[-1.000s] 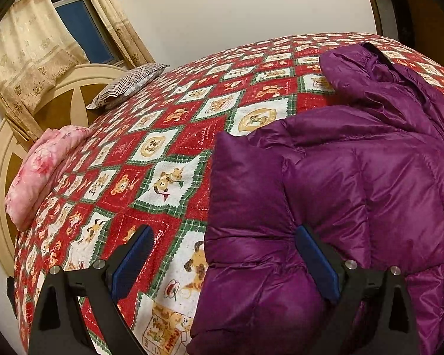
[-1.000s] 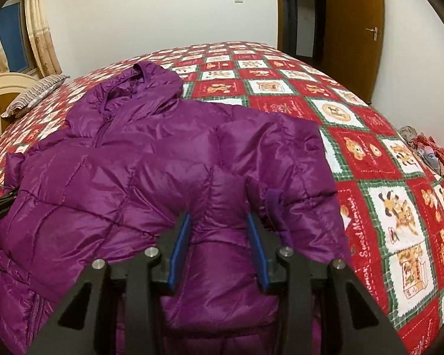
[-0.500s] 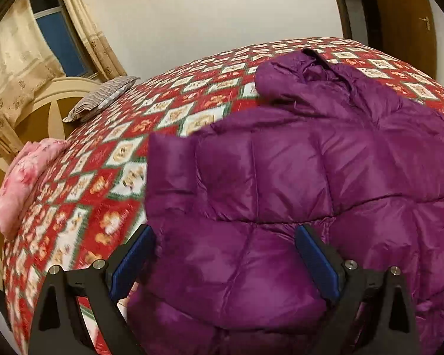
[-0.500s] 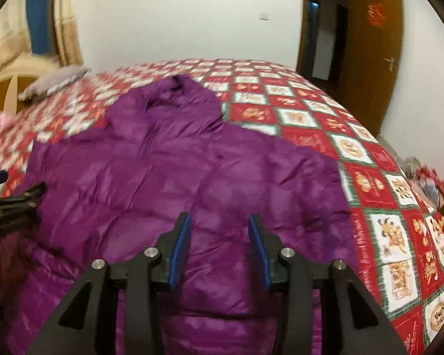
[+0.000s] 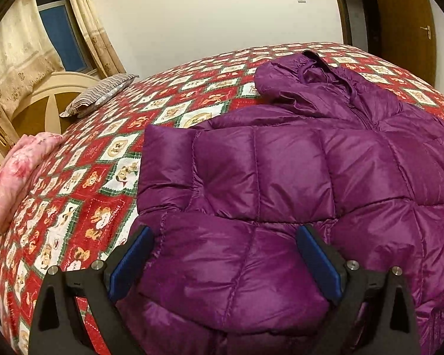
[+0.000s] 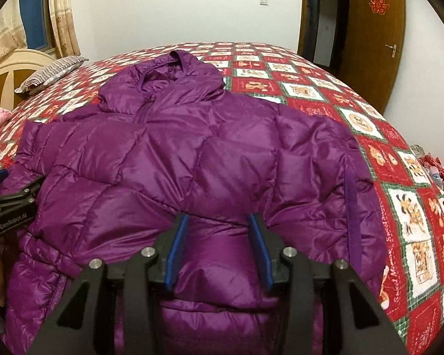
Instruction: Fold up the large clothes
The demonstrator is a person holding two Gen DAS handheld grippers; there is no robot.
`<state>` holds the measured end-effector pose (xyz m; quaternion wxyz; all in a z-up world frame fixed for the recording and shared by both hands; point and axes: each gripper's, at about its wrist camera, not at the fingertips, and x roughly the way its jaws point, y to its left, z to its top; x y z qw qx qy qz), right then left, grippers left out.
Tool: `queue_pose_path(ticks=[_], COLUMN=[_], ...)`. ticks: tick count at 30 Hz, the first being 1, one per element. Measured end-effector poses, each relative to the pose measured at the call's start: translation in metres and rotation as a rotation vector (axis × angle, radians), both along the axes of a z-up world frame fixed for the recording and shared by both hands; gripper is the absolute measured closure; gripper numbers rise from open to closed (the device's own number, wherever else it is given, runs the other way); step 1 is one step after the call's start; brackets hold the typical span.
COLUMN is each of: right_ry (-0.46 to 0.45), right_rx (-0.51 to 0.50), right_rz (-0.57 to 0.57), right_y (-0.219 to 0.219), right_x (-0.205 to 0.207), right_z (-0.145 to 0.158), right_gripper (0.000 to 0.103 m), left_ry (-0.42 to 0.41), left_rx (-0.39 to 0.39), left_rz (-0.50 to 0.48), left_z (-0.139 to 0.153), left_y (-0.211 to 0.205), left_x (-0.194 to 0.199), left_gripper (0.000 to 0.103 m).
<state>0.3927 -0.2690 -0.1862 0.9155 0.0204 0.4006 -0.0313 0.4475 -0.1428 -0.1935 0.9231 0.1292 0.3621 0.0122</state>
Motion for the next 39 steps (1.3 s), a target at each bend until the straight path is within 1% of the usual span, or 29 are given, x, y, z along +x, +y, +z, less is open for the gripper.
queue_pose_path(ticks=[9, 22, 26, 29, 30, 32, 33, 35, 37, 39], right_ry=[0.002, -0.001, 0.001, 0.011, 0.027, 0.05, 0.041, 0.004, -0.008, -0.005], right_rx=[-0.03, -0.033, -0.037, -0.017, 0.01, 0.04, 0.06, 0.06, 0.051, 0.086], right_rz=[-0.01, -0.011, -0.011, 0.0, 0.015, 0.029, 0.046, 0.081, 0.088, 0.073], right_y=[0.004, 0.005, 0.006, 0.003, -0.001, -0.007, -0.01, -0.016, -0.022, -0.035], right_x=[0.0, -0.001, -0.001, 0.0, 0.0, 0.0, 0.0, 0.008, 0.025, 0.054], right_z=[-0.001, -0.001, -0.001, 0.001, 0.004, 0.013, 0.023, 0.044, 0.057, 0.068], right_gripper=[0.057, 0.057, 0.057, 0.055, 0.054, 0.051, 0.05, 0.037, 0.032, 0.031], left_ry=[-0.001, -0.002, 0.011, 0.069, 0.07, 0.048, 0.035, 0.025, 0.036, 0.051], left_rx=[0.0, 0.008, 0.002, -0.008, -0.014, -0.064, -0.072, -0.064, -0.08, -0.1], left_rz=[0.0, 0.001, -0.002, -0.005, -0.006, -0.041, -0.062, -0.089, -0.095, -0.096], left_z=[-0.001, 0.0, 0.001, 0.017, 0.025, 0.047, 0.057, 0.072, 0.081, 0.084], left_y=[0.0, 0.0, 0.001, 0.011, 0.013, 0.019, 0.02, 0.016, 0.014, 0.01], left_x=[0.0, -0.001, 0.0, 0.004, 0.005, 0.01, 0.016, 0.037, 0.069, 0.099], left_gripper=[0.004, 0.004, 0.004, 0.004, 0.004, 0.004, 0.004, 0.004, 0.004, 0.004])
